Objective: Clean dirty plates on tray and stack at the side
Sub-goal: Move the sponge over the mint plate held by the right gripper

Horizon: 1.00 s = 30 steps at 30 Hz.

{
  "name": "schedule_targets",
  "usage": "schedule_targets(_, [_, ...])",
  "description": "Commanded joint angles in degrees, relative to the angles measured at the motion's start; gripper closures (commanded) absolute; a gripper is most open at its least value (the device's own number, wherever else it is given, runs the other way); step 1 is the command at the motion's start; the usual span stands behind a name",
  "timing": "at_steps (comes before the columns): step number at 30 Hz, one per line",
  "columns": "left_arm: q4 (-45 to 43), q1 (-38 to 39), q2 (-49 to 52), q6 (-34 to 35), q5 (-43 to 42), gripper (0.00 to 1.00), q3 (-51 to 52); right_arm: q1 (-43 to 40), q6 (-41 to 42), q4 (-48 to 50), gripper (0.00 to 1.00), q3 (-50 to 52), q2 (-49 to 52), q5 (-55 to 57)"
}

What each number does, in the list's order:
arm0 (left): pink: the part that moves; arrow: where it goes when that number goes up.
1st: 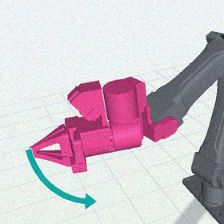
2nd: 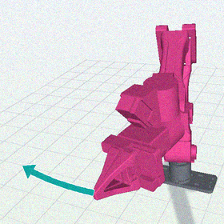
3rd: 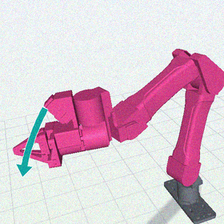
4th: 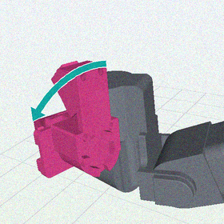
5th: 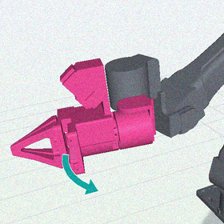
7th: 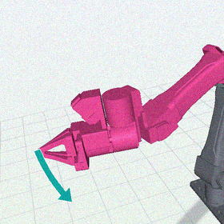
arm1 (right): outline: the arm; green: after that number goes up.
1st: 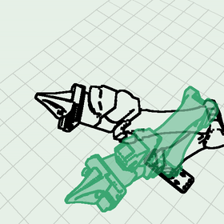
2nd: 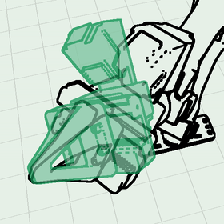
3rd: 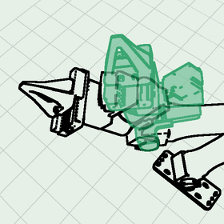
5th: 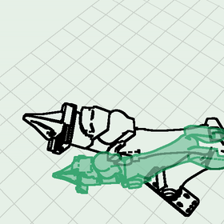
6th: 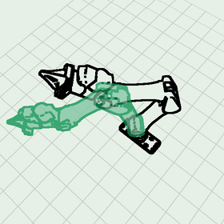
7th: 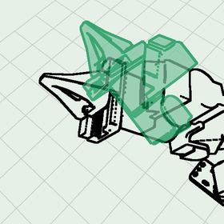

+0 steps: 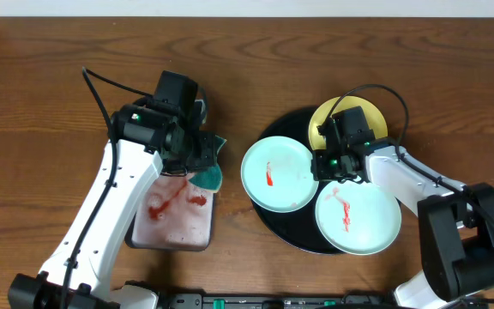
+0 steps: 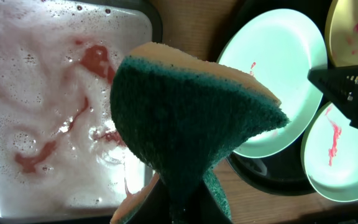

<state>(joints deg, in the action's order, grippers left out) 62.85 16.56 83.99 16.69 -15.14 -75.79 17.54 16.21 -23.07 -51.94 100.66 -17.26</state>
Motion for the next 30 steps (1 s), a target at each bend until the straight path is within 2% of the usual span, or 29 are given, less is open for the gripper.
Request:
schedule_targets(1, [0.0, 0.1, -0.5, 0.1, -0.7, 0.93, -1.5, 1.3, 0.5, 0.2, 0.99, 0.2, 0.6, 0.7])
schedule_targets(7, [-2.7, 1.6, -0.5, 1.6, -0.8, 0.93, -1.5, 1.3, 5.8, -4.3, 0.99, -0.7, -0.3, 11.6])
schedule_targets(13, [-10.0, 8.0, 2.2, 4.3, -0.7, 0.93, -1.4, 1.3, 7.2, -11.4, 0.99, -2.5, -3.5, 21.1])
schedule_targets(18, [-14.8, 12.3, 8.7, 9.4, -0.9, 0.93, -1.4, 2.2, 4.3, -12.7, 0.99, -2.5, -3.8, 20.6])
schedule_targets(24, [-21.8, 17.3, 18.3, 12.7, -5.3, 0.93, -1.4, 2.7, 3.4, -12.1, 0.99, -2.5, -3.8, 20.4])
schedule_targets(30, [-27.8, 21.3, 27.6, 15.8, -5.9, 0.92, -1.4, 2.9, 3.0, -12.1, 0.99, -2.5, -3.8, 19.3])
